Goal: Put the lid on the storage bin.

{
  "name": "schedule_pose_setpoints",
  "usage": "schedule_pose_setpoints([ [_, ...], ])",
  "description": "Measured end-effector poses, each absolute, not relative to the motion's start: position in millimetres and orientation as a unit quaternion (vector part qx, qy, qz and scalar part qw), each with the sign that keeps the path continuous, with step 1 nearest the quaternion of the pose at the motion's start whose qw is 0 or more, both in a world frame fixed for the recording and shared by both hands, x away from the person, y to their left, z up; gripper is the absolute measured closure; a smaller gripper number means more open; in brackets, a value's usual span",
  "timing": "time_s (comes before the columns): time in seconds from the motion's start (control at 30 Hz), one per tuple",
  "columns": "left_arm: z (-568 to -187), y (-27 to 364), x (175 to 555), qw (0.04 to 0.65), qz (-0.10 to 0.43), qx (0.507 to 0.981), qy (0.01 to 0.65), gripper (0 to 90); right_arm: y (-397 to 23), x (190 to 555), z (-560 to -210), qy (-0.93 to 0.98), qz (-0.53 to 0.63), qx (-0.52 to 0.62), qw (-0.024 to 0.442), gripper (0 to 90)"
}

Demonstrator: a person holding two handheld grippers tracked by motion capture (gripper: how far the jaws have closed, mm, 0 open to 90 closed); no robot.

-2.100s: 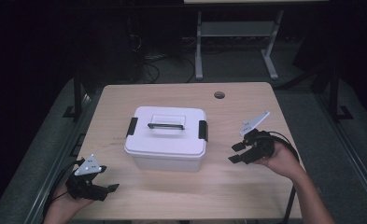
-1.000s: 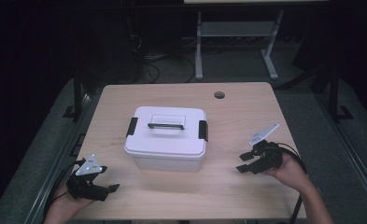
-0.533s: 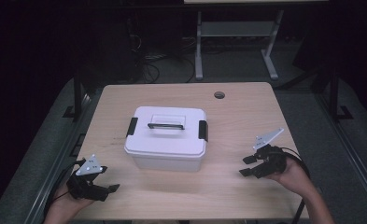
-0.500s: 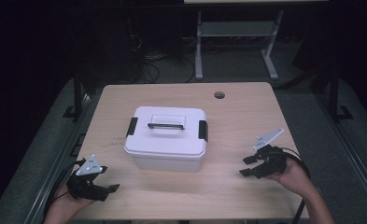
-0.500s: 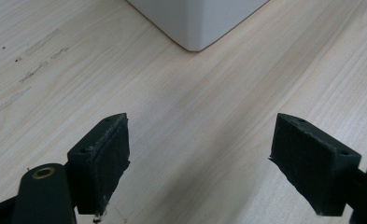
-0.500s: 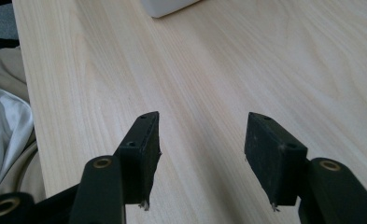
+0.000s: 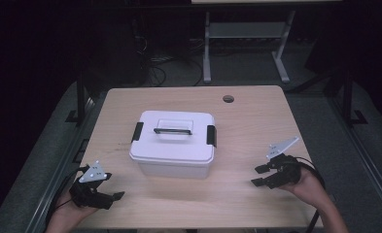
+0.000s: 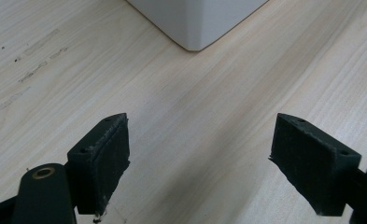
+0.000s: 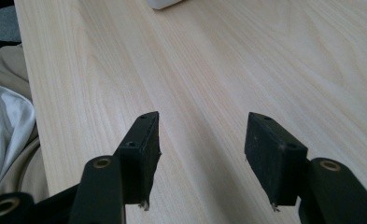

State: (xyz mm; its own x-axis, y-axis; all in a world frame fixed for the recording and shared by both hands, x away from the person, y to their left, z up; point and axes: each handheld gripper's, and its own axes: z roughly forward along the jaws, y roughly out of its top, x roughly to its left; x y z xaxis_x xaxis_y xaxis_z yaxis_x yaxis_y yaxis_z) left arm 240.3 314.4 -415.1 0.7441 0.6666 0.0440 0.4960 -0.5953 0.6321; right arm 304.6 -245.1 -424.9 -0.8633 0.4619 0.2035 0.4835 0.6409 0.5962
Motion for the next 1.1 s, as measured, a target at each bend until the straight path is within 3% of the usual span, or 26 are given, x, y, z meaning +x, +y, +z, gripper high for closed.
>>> schedule_pose_setpoints([
  [1.1, -414.2, 315.8, 239.9, 0.3, 0.14, 0.885, 0.328, 19.5, -260.1, 286.8, -434.0, -0.896, -0.347, -0.277, 0.007, 43.5],
])
